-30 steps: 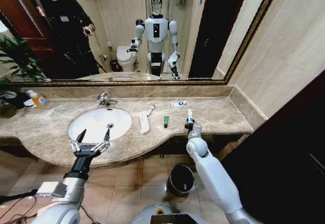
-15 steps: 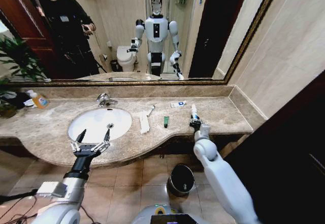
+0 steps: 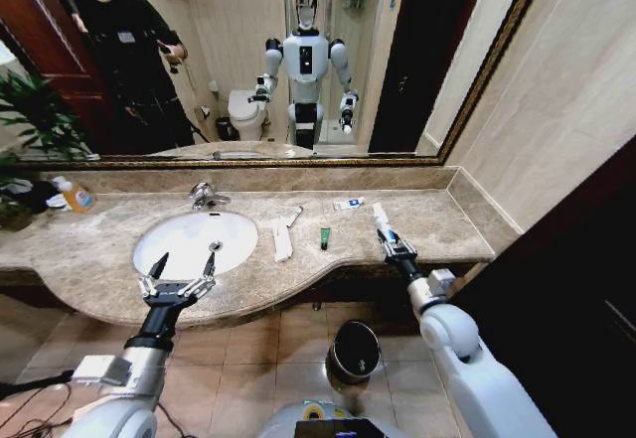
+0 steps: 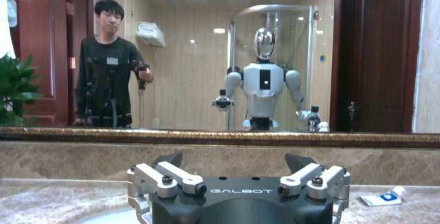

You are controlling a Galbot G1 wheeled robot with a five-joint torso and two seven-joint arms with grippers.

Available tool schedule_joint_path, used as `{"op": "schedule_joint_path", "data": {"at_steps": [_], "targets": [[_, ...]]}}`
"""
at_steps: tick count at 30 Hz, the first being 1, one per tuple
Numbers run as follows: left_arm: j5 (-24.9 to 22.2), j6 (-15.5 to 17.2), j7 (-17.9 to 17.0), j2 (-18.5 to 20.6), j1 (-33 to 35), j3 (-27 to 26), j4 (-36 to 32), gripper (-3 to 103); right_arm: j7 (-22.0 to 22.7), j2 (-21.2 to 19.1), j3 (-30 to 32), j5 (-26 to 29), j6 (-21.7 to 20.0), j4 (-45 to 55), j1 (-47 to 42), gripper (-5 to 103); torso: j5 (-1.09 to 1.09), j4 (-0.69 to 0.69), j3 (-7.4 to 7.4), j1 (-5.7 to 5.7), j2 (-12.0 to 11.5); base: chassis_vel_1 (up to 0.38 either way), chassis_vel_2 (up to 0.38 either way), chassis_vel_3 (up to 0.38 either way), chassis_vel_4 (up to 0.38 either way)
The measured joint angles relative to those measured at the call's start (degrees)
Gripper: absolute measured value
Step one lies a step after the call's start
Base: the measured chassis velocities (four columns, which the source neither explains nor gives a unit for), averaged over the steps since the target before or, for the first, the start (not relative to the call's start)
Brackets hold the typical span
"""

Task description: Pick up the trash from the sink and place it in the trash bin.

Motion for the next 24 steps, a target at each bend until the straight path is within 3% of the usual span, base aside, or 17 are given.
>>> {"op": "schedule_joint_path", "data": {"at_steps": [3, 4, 6, 7, 9, 20, 24], "targets": [[0.0, 0.0, 0.0, 0.0, 0.0, 0.0, 0.0, 100, -6.3, 1.9, 2.6, -0.5, 3.4, -0.5, -3.7, 30, 0.00, -0.01, 0.00, 0.00, 0.0, 0.000, 0.000, 0.000, 0.000], [0.0, 0.0, 0.0, 0.0, 0.0, 0.0, 0.0, 100, -6.3, 1.9, 2.6, -0.5, 3.4, -0.5, -3.7, 30, 0.00, -0.01, 0.00, 0.00, 0.0, 0.000, 0.000, 0.000, 0.000], [0.0, 0.0, 0.0, 0.0, 0.0, 0.0, 0.0, 100, -14.3, 4.0, 5.4, -0.9, 8.3, -2.8, -5.7, 30, 0.00, 0.00, 0.00, 0.00, 0.0, 0.000, 0.000, 0.000, 0.000], [0.0, 0.0, 0.0, 0.0, 0.0, 0.0, 0.0, 100, -14.3, 4.0, 5.4, -0.9, 8.3, -2.8, -5.7, 30, 0.00, 0.00, 0.00, 0.00, 0.0, 0.000, 0.000, 0.000, 0.000], [0.0, 0.0, 0.0, 0.0, 0.0, 0.0, 0.0, 100, -19.8, 6.5, 8.1, -2.4, 10.5, -4.7, -7.6, 30, -0.01, 0.00, 0.00, 0.00, 0.0, 0.000, 0.000, 0.000, 0.000], [0.0, 0.0, 0.0, 0.0, 0.0, 0.0, 0.0, 100, -23.7, 12.8, 10.6, -8.1, 17.2, -11.4, -12.9, 30, -0.01, 0.00, 0.00, 0.00, 0.0, 0.000, 0.000, 0.000, 0.000], [0.0, 0.0, 0.0, 0.0, 0.0, 0.0, 0.0, 100, -23.4, 14.5, 10.6, -10.8, 19.3, -18.9, -11.4, 30, -0.01, 0.00, 0.00, 0.00, 0.0, 0.000, 0.000, 0.000, 0.000]]}}
